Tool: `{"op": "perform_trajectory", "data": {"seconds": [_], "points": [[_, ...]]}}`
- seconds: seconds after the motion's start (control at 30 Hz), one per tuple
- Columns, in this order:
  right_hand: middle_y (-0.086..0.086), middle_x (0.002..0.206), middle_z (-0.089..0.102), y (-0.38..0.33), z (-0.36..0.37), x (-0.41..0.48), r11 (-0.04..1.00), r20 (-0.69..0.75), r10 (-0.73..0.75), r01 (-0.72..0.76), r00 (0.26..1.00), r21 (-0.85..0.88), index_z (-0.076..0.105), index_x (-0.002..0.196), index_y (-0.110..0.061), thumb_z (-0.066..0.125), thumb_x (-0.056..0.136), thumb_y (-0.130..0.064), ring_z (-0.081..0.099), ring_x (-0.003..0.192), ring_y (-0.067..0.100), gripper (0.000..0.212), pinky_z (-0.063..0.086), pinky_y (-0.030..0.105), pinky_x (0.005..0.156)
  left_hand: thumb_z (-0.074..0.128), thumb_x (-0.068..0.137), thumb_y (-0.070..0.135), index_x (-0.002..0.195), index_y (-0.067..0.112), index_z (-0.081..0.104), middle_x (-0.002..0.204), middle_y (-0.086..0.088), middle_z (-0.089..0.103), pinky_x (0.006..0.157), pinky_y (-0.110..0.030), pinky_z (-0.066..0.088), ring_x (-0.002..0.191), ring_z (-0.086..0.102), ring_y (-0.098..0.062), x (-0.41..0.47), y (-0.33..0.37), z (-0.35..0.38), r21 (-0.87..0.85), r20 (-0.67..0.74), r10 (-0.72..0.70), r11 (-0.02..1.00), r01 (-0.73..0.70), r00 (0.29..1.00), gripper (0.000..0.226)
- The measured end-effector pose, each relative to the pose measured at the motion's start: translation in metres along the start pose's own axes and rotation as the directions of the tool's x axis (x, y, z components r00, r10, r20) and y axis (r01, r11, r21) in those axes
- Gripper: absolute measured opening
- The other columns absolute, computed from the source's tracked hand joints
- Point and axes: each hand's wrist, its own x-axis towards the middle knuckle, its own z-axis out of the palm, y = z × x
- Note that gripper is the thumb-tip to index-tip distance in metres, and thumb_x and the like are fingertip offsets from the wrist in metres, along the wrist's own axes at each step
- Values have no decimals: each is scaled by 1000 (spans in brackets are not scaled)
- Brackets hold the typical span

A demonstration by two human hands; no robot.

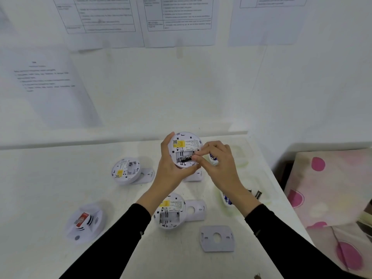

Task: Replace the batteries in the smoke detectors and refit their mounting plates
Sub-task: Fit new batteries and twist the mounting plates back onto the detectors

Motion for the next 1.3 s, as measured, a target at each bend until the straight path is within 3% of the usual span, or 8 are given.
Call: {"op": "perform_trajectory", "data": {"seconds": [0.17, 0.37, 0.67, 0.8, 0.9, 1.07, 1.17, 1.3], "points": [[-19, 101, 55, 4, -5, 6, 999, 32, -18, 19, 999, -26, 73, 84, -30, 76, 79, -35, 39, 103, 2, 8, 35, 21, 88, 87, 68, -1, 146, 23, 25, 132, 9, 53, 95, -26, 53, 117, 60, -5, 4, 3, 3, 0, -6, 14, 1000, -14, 1000, 103], [-12, 105, 44, 3, -12, 25, 971, 195, -42, 87, 980, -224, 70, 80, -28, 74, 79, -43, 30, 93, 8, 15, 40, 36, 88, 83, 70, -8, 146, 21, 23, 131, 8, 51, 86, -20, 53, 114, 61, -1, 3, 8, 8, -29, -2, 10, 1000, -10, 1000, 101], [-8, 103, 42, -7, -16, 46, 991, 393, 129, -104, 910, -83, 68, 77, -28, 77, 77, -38, 38, 106, 14, 13, 34, 23, 89, 81, 71, -9, 142, 25, 23, 130, 7, 50, 79, -16, 54, 109, 62, 3, 12, 8, 6, -50, 15, 13, 999, -12, 1000, 99], [-9, 86, 59, 14, -29, 66, 886, 305, 334, -408, 892, 220, 63, 81, -21, 70, 85, -39, 50, 75, 9, 20, 39, 23, 74, 87, 69, 0, 143, 27, 24, 135, 13, 43, 85, -15, 51, 114, 56, 8, 13, 9, 5, -36, 11, 11, 999, -11, 1000, 101], [-1, 87, 62, 56, -35, 79, 885, 109, 460, -465, 881, 26, 62, 87, -10, 65, 91, -33, 53, 76, 12, 23, 40, 24, 71, 85, 70, -2, 143, 27, 24, 131, 17, 42, 80, -10, 50, 109, 54, 16, 12, 11, 5, -51, 14, 6, 999, -5, 1000, 100], [1, 63, 53, 106, -28, 92, 742, 174, 584, -435, 793, -510, 53, 59, -15, 52, 93, -23, 53, 65, 21, 35, 42, 30, 74, 85, 70, -2, 143, 30, 24, 130, 17, 43, 80, -10, 50, 107, 55, 16, 12, 8, 4, -39, 26, 1, 999, 0, 1000, 100], [1, 100, 67, 112, -17, 92, 640, 176, 602, -339, 779, -689, 74, 92, -22, 54, 92, -42, 57, 103, 26, 28, 44, 35, 93, 86, 70, 0, 144, 29, 23, 132, 17, 44, 85, -12, 50, 111, 55, 13, 11, 5, 3, -31, 26, -11, 999, 12, 1000, 102], [4, 109, 67, 117, -10, 88, 651, 196, 548, -267, 813, -711, 73, 98, -23, 58, 91, -38, 56, 106, 29, 23, 46, 37, 91, 87, 69, 1, 144, 30, 23, 131, 19, 44, 86, -11, 50, 109, 54, 16, 12, 4, 2, -33, 17, -23, 999, 24, 1000, 102]]}}
